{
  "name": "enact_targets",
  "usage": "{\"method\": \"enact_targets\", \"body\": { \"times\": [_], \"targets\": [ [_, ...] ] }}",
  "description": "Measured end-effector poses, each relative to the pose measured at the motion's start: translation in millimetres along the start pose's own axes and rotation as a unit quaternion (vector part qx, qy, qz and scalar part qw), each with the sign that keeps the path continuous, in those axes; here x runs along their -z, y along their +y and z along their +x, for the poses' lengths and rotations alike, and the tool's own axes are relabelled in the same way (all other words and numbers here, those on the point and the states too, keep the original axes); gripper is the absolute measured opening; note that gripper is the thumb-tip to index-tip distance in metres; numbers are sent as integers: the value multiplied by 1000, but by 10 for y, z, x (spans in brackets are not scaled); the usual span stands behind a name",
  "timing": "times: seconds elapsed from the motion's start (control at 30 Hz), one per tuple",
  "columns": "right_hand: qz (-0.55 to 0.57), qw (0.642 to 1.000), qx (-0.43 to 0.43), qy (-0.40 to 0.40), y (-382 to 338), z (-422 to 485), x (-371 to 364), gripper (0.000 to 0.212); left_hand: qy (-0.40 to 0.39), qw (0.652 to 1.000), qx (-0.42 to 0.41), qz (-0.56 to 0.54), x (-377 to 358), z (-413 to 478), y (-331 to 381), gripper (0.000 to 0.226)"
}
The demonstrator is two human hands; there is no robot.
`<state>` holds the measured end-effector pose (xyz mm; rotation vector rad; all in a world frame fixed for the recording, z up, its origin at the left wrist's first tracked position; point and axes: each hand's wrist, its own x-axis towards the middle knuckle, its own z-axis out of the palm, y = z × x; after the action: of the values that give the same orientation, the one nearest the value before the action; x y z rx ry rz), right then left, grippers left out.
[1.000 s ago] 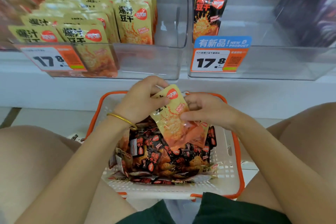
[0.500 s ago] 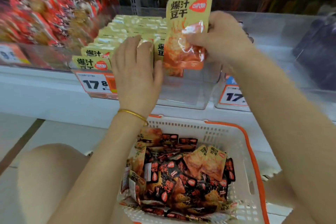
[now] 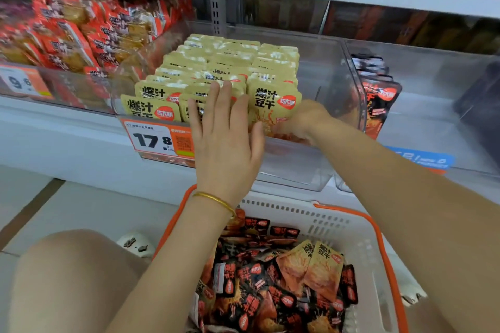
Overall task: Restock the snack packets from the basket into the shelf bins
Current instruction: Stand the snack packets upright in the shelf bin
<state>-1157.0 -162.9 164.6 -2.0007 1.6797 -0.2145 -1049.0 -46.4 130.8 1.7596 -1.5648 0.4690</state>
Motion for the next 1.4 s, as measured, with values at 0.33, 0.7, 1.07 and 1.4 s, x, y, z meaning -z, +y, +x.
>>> {"method": "enact_targets", "body": {
  "times": [0.33, 0.7, 1.07, 1.4],
  "targets": [
    [197, 976, -73, -50, -43, -24, 40, 32, 6, 1000, -4, -11, 13, -7, 6, 43],
    [259, 934, 160, 188, -73, -893, 297, 35, 62, 989, -73, -113, 176, -288, 146, 28],
    [173, 983, 22, -59, 1603, -1228, -895, 16, -265, 941, -183, -104, -122, -1283, 398, 31],
    [-133, 961, -92, -225, 2721, -971, -2156, 75, -373, 915, -141, -60, -521, -1419, 283, 35]
  ]
}}
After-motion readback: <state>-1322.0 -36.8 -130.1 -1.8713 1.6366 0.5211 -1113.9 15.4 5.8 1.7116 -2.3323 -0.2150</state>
